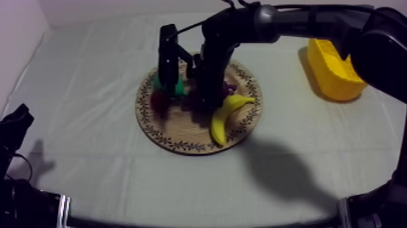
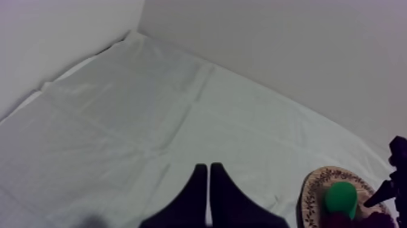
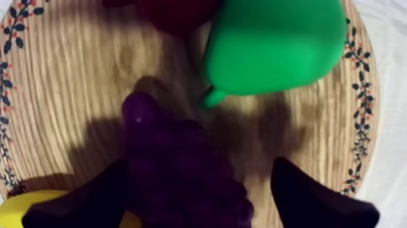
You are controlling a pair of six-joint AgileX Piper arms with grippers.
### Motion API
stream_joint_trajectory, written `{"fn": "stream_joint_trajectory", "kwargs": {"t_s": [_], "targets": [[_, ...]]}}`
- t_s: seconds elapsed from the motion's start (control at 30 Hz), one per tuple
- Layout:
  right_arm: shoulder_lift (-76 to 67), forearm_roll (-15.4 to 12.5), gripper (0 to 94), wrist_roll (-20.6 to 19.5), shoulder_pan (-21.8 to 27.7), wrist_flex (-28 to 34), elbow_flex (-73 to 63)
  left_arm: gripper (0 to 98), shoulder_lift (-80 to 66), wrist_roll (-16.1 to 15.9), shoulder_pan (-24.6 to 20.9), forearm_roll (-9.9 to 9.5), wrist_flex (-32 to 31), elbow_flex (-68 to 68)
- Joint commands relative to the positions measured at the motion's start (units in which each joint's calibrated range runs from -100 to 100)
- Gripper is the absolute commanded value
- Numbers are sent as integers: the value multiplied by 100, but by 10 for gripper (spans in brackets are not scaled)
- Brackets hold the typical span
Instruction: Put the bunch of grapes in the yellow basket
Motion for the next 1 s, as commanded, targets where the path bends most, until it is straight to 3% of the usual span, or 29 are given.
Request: {"fn": "stream_joint_trajectory", "kwargs": {"t_s": [0.0, 0.57, 0.97], "targets": [[6, -2, 624, -6, 7, 7, -21, 1, 3, -1, 2, 0, 2, -2], [36, -56, 457, 161, 68, -30, 25, 1, 3, -1, 2, 0, 2, -2], [-168, -96, 440, 196, 104, -128, 261, 1, 3, -1, 2, 0, 2, -2]]}}
